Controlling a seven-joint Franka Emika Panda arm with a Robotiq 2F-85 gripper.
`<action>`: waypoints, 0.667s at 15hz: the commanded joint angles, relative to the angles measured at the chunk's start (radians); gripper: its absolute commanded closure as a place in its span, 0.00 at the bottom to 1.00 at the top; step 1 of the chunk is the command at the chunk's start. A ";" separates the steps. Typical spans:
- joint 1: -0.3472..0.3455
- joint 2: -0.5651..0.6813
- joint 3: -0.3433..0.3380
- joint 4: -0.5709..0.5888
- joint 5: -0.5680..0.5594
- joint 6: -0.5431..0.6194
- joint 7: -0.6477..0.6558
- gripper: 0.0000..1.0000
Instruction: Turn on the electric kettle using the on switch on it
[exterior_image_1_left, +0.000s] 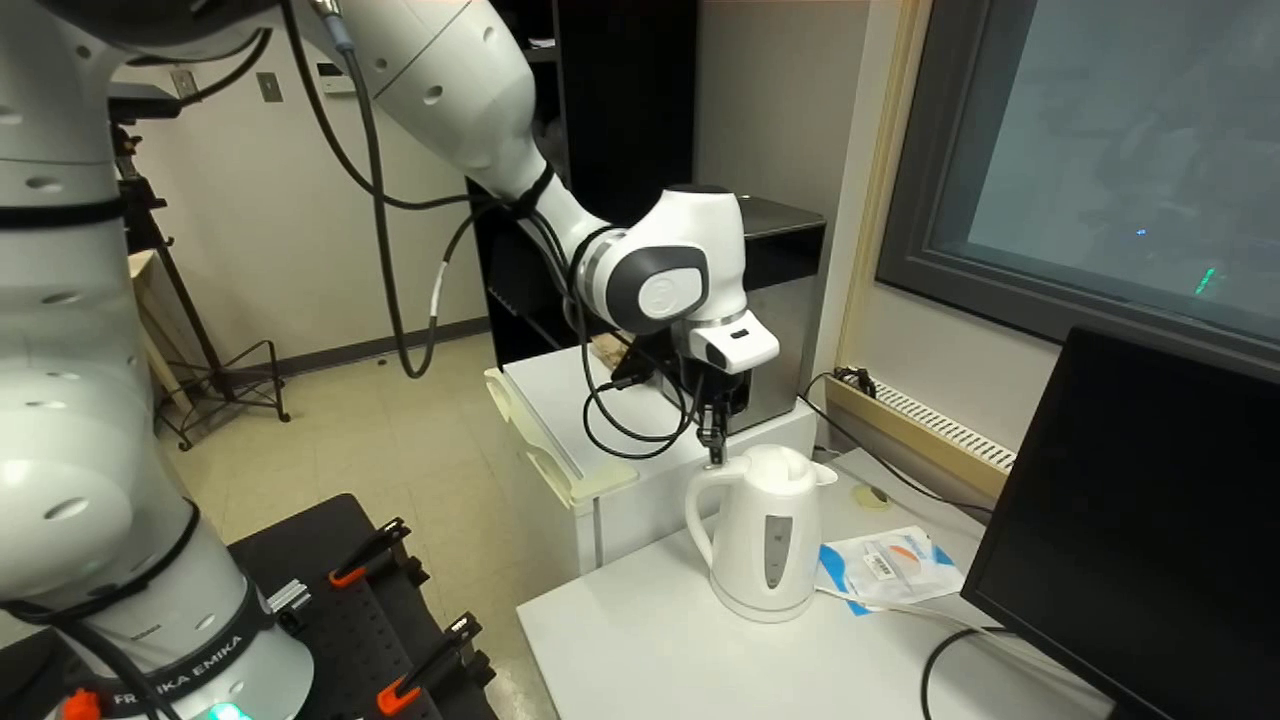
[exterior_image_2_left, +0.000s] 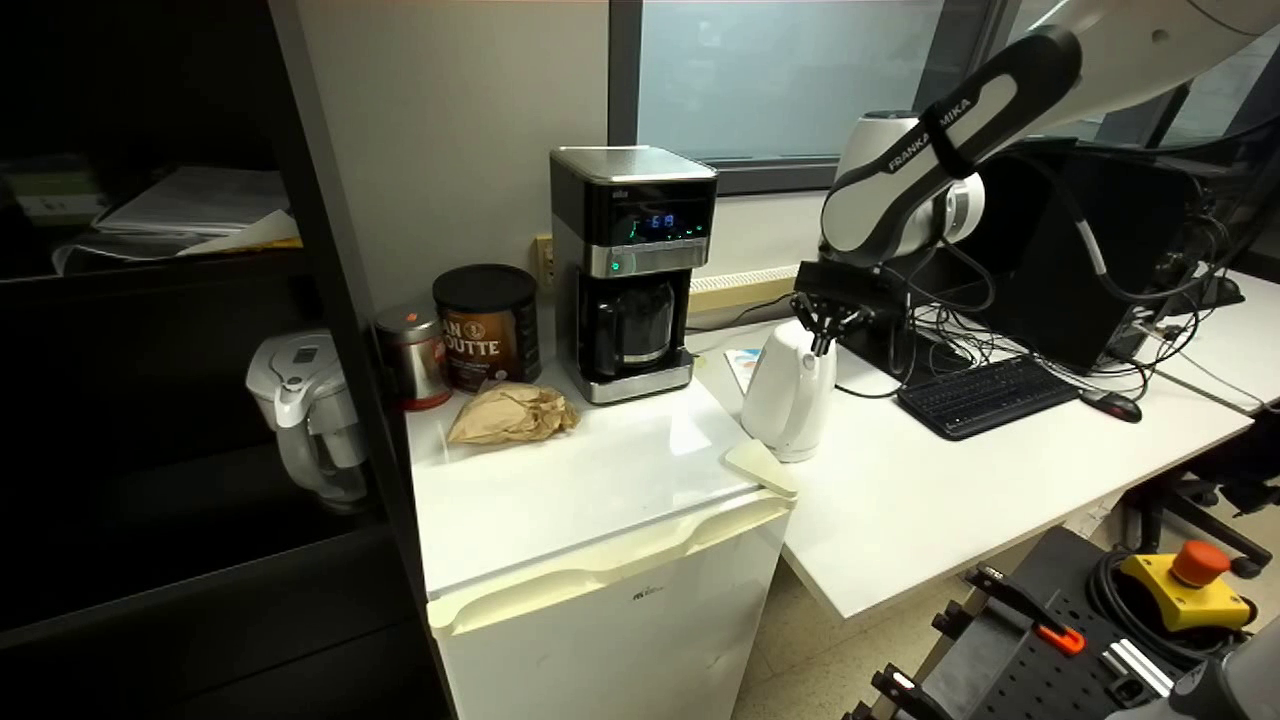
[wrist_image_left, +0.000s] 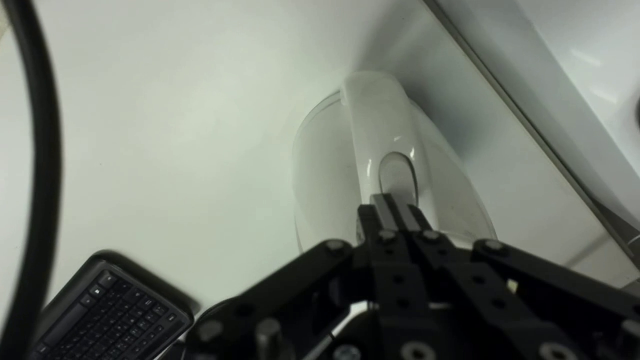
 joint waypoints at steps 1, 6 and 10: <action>0.011 0.034 -0.010 0.027 0.015 0.027 0.007 1.00; 0.012 0.058 -0.011 0.043 0.018 0.042 0.002 1.00; 0.012 0.073 -0.011 0.053 0.024 0.049 -0.002 1.00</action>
